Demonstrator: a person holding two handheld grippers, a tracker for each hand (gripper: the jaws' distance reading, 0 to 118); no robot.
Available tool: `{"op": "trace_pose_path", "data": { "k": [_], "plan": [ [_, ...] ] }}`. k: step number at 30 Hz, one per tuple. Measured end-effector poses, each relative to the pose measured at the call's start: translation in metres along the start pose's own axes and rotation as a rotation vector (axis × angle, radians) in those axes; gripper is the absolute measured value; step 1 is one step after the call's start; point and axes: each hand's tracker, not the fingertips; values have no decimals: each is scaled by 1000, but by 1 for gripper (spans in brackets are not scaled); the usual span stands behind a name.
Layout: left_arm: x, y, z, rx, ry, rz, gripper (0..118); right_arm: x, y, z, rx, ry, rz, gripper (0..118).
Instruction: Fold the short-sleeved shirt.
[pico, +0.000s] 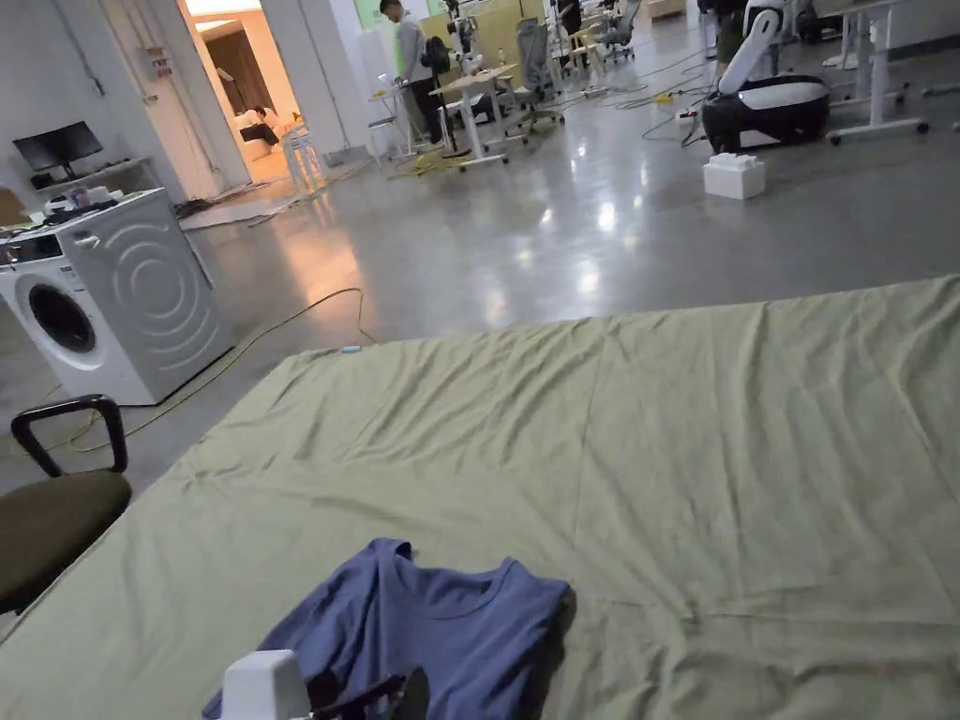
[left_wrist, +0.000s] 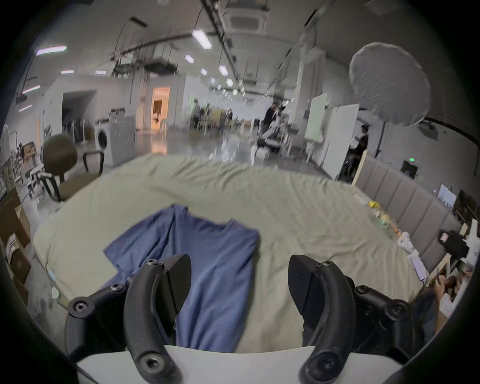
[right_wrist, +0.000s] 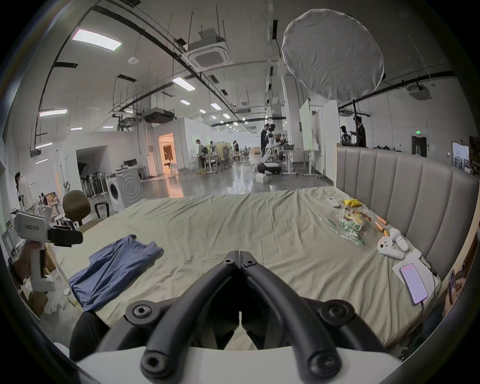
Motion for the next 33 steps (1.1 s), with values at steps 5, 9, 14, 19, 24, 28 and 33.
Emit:
{"op": "trace_pose_path", "data": {
  "k": [5,9,14,19,24,28,33],
  "plan": [
    [-33,-13,-92,-127,65,8,90,0,-8,-12,-84,-3,22,0],
    [-47,-24,-158,-191,79,-76,91,4,-15,-22,-141,-26,22,0],
    [-58,-28,-221,-281,177,-68,90,12,-22,-31,-219,-69,64,0],
    [-70,-30,-243,-339,230,3,85,19,-28,-27,-265,-80,65,0],
    [-56,-21,-244,-364,259,-133,3,23,-38,-30,-303,-68,42,0],
    [-59,5,-230,-418,223,51,3,23,-30,-17,-267,-39,12,0],
    [-3,46,-187,-182,-11,88,3,27,-25,0,-208,-16,20,0]
  ]
}}
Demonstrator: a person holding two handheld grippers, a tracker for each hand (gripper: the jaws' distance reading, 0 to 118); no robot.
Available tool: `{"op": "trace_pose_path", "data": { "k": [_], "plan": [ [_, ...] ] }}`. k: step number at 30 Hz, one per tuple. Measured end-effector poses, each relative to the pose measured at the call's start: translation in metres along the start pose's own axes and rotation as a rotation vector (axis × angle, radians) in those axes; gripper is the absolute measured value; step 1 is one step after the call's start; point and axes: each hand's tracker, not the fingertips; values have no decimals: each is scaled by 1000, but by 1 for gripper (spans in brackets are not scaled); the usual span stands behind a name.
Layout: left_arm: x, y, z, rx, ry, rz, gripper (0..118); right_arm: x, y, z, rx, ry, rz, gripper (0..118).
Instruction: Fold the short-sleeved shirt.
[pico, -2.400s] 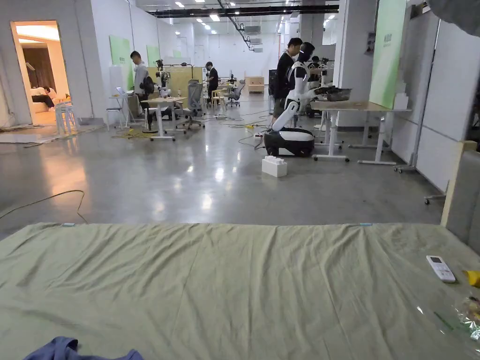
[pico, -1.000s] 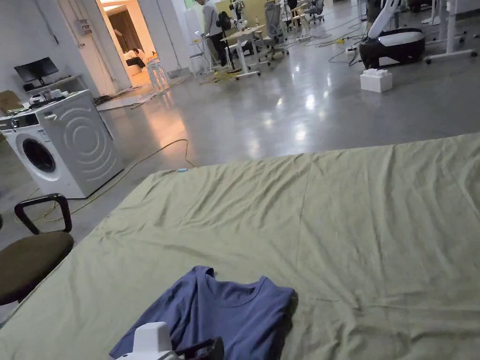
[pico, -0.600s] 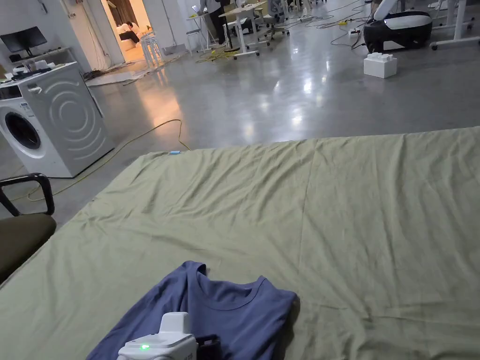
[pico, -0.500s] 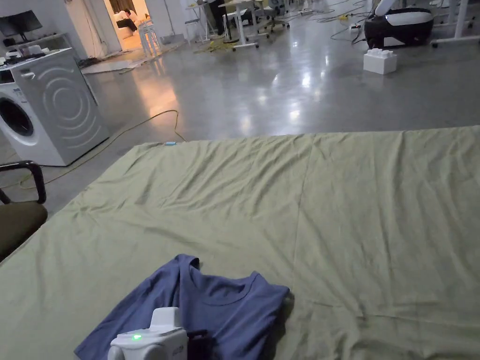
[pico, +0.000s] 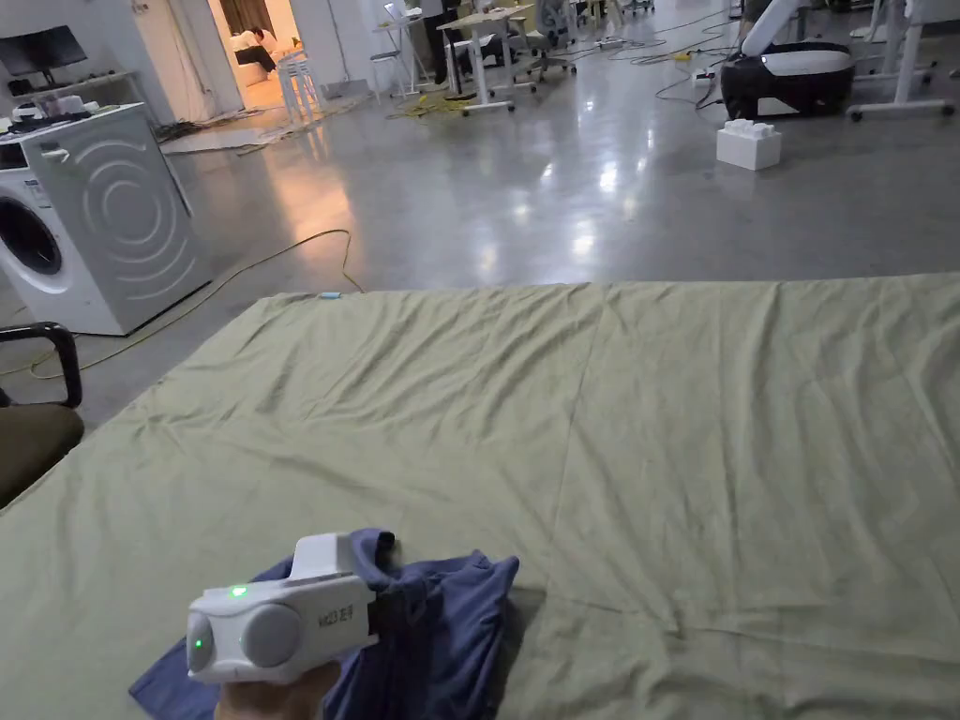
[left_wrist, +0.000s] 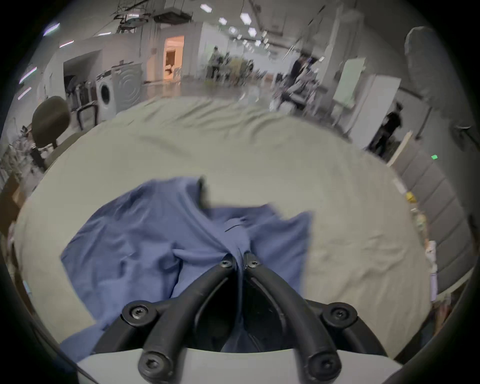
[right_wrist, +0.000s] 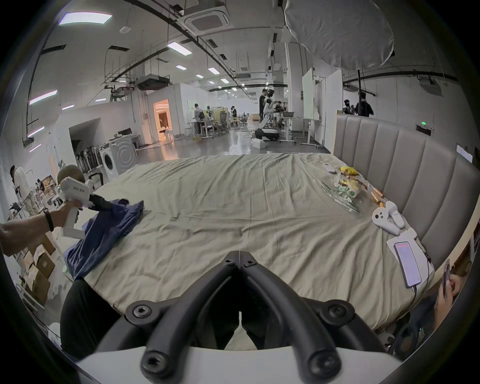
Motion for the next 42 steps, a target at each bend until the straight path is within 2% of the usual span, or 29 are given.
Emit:
{"op": "trace_pose_path", "data": {
  "k": [2,5,6,8,10,12,13,14,16,20,22,23,24,25,26,28,31,34,38,40,42],
  "plan": [
    [39,5,4,23,-97,-3,3,5,-3,11,43,-12,-41,0],
    [126,-1,2,9,-267,-148,3,14,-9,32,93,-21,-126,0],
    [157,-9,3,32,-302,-201,3,16,-11,38,99,-33,-136,0],
    [227,-30,-2,-40,-431,-277,3,22,-16,48,96,-60,-142,0],
    [292,-68,1,-110,-564,-381,3,27,-22,59,94,-105,-147,0],
    [341,-108,2,-164,-615,-391,3,34,-28,69,92,-129,-152,0],
    [366,-134,2,-270,-633,-432,3,37,-30,74,84,-151,-168,0],
    [384,-159,4,-310,-652,-459,3,40,-32,77,83,-158,-180,0],
    [417,-217,21,-351,-769,-605,3,46,-35,87,73,-181,-191,0],
    [452,-287,50,-361,-835,-758,3,52,-40,93,55,-199,-188,0],
    [452,-308,58,-287,-802,-840,4,55,-45,89,47,-193,-190,0],
    [450,-307,55,-241,-754,-880,13,54,-46,87,48,-189,-193,0],
    [444,-304,54,-252,-762,-875,31,53,-46,85,51,-183,-200,0],
    [432,-294,53,-287,-800,-775,53,51,-45,82,56,-166,-204,0],
    [421,-284,53,-323,-824,-684,69,47,-43,80,65,-151,-203,0],
    [386,-251,55,-357,-864,-465,69,39,-36,73,85,-117,-183,0],
    [326,-199,87,-143,-724,-337,69,28,-24,62,119,-86,-133,0],
    [265,-152,142,108,-570,-318,69,20,-11,54,161,-43,-115,0],
    [219,-128,229,459,-154,-531,69,9,5,48,218,-17,-85,0],
    [199,-124,265,549,-61,-516,68,4,13,47,244,-13,-71,0],
    [183,-126,293,615,-34,-446,68,0,18,48,266,0,-62,0]
  ]
}}
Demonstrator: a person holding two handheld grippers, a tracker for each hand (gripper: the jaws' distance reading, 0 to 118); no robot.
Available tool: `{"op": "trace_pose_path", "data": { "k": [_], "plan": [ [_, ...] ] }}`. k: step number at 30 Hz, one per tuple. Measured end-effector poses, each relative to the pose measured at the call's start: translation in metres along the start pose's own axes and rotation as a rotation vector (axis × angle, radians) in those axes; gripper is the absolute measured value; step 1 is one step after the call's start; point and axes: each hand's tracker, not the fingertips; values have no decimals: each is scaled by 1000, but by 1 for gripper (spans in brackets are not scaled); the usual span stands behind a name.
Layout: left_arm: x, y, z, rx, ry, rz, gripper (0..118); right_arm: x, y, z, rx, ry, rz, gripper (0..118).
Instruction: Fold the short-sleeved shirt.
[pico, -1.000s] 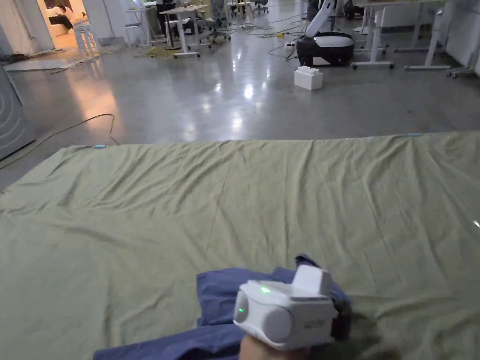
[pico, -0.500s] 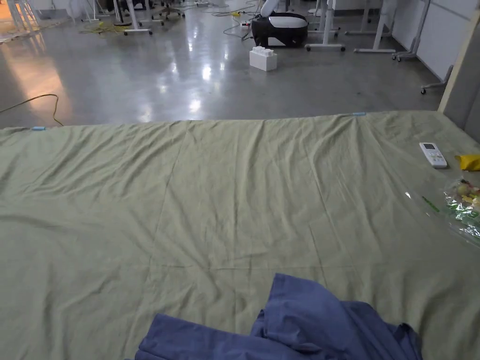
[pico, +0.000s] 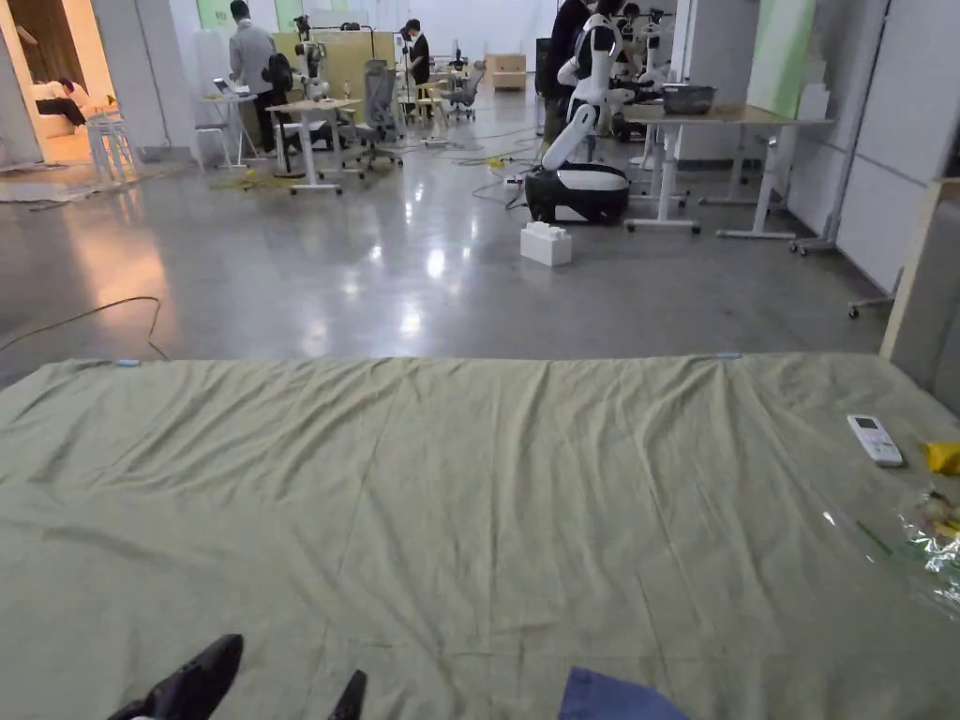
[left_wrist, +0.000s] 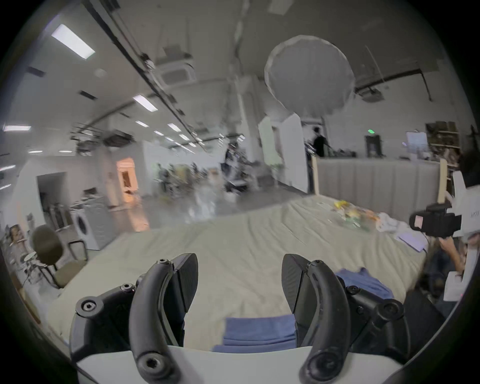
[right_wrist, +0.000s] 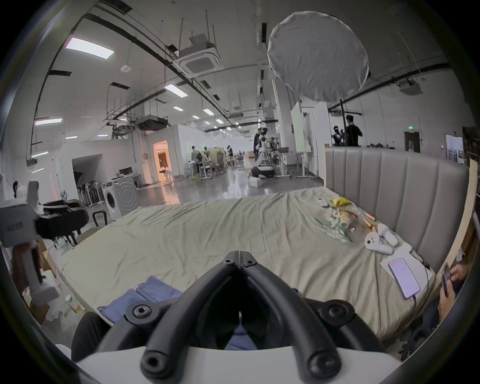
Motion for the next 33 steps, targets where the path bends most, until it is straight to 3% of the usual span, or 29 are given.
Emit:
{"op": "trace_pose_path", "data": {
  "k": [4,6,8,11,12,15,27,33],
  "plan": [
    [-16,5,34,10,71,54,53,-5,6,4,17,29,7,0],
    [-21,0,40,21,108,93,40,-6,8,9,27,30,44,0],
    [-24,-4,48,27,110,132,9,-6,9,12,37,0,81,0],
    [-23,-10,55,60,107,120,5,-5,10,18,38,-22,100,0],
    [-22,-10,55,37,46,106,5,-2,10,20,41,-29,90,0],
    [-18,-13,49,-26,49,120,4,3,9,21,52,-37,25,0],
    [-18,-13,36,-53,9,182,4,10,8,19,29,-52,-28,0],
    [-20,-21,0,-233,-36,167,4,12,0,13,-6,-32,-39,0]
  ]
}}
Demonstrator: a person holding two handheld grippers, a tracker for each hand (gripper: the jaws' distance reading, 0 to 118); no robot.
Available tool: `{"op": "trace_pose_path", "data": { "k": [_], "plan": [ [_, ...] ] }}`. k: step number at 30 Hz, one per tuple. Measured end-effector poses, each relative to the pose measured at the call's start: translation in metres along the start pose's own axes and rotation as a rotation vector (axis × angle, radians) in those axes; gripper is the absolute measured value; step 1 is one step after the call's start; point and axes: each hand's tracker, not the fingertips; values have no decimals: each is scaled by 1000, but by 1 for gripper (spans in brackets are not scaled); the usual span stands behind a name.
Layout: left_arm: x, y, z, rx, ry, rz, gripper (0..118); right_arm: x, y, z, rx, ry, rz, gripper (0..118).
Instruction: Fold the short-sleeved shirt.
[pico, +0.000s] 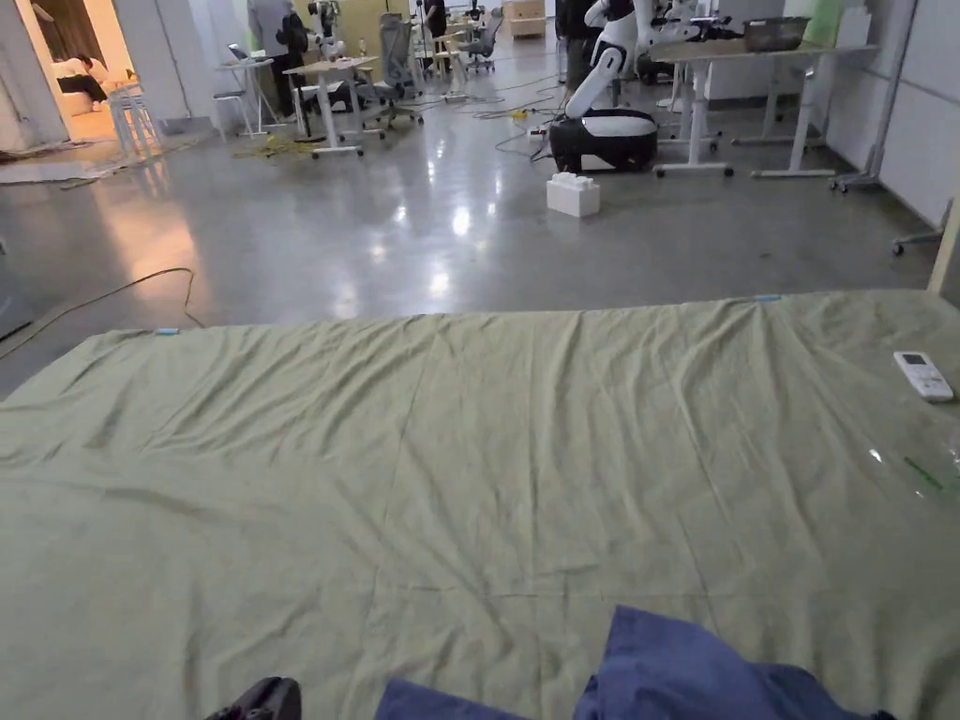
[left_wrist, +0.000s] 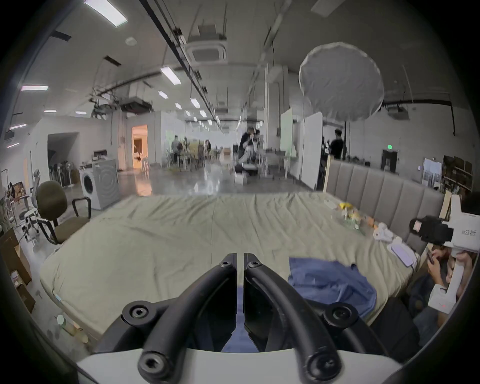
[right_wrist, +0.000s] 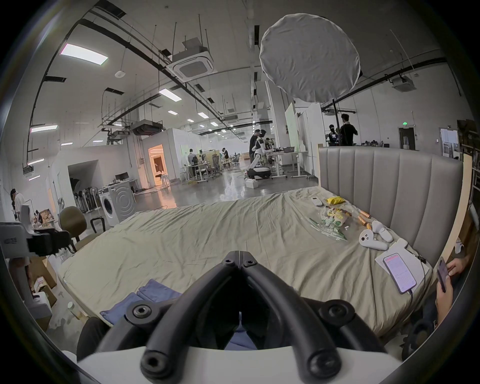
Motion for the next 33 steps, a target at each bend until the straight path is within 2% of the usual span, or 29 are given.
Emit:
{"op": "trace_pose_path", "data": {
  "k": [1,2,4,5,9,12,15,18,19,21,22,25,27,28,31,33],
  "plan": [
    [1,0,-15,-88,-48,0,10,1,-2,0,-7,1,-2,0],
    [0,-4,-28,-139,-39,1,26,2,-4,-1,-14,2,-2,0],
    [-3,-18,-58,-196,-66,7,67,6,-12,1,-36,-13,9,0],
    [-5,-25,-74,-221,-84,16,82,8,-16,2,-48,-31,16,0],
    [-16,-45,-138,-255,-158,129,82,20,-28,3,-103,-59,-1,0],
    [-19,-55,-204,-363,-174,146,82,30,-36,-1,-140,-82,-43,0],
    [-19,-74,-257,-489,-124,77,79,35,-39,-4,-168,-105,-52,0],
    [-20,-95,-295,-589,-112,122,65,37,-42,-3,-176,-112,-44,0],
    [-19,-101,-305,-635,-109,104,61,39,-43,-4,-185,-106,-91,0],
    [-12,-110,-310,-649,-81,33,40,46,-46,-4,-182,-100,-169,0],
    [-9,-111,-311,-655,-82,-3,34,48,-48,-5,-184,-106,-187,0],
    [-3,-106,-310,-664,-122,-16,28,52,-52,-8,-197,-132,-186,0],
    [1,-106,-315,-701,-141,20,13,55,-55,-12,-214,-137,-191,0],
    [4,-106,-320,-721,-129,19,10,56,-56,-14,-218,-134,-197,0],
    [12,-109,-327,-745,-111,-41,10,59,-47,-29,-219,-115,-208,0],
    [14,-110,-328,-760,-110,-41,10,60,-38,-49,-228,-87,-184,0]
  ]
}}
